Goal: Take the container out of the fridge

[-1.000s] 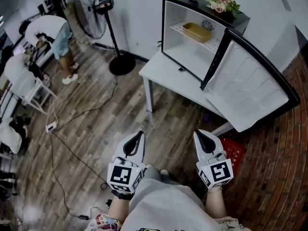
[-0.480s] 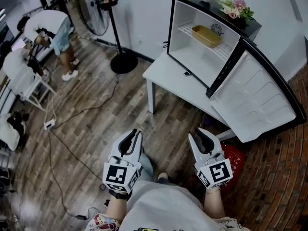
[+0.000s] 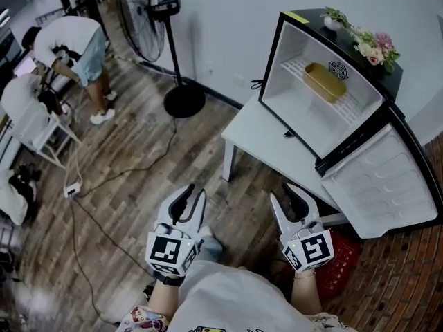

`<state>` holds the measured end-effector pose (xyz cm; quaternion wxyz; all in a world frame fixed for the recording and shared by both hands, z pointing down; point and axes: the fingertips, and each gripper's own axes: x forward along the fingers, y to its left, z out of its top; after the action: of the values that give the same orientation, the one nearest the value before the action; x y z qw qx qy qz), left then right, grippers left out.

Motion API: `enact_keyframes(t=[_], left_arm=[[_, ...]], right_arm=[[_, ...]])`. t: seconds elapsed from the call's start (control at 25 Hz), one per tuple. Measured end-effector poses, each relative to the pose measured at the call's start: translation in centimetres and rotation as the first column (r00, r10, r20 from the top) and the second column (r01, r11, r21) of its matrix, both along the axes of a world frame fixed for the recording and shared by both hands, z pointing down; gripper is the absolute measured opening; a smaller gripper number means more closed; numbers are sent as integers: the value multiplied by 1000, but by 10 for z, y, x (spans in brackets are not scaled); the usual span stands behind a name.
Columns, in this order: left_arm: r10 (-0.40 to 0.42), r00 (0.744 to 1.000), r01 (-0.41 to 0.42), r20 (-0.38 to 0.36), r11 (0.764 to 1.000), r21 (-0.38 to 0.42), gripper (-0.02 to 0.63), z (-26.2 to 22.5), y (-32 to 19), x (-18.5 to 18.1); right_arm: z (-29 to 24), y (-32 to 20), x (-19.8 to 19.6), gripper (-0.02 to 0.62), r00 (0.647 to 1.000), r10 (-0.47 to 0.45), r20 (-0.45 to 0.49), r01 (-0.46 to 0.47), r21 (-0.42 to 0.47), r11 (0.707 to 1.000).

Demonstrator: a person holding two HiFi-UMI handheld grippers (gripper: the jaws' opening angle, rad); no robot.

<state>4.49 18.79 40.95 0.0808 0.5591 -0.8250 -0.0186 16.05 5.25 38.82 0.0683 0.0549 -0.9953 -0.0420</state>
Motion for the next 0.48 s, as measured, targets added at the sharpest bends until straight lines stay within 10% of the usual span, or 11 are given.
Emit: enact_keyframes(t=[0.48], left_arm=[[21, 1000, -21, 4, 1000, 3, 135, 8, 11, -98]], right_arm=[[13, 5, -91, 144, 999, 10, -35, -11, -26, 1000]])
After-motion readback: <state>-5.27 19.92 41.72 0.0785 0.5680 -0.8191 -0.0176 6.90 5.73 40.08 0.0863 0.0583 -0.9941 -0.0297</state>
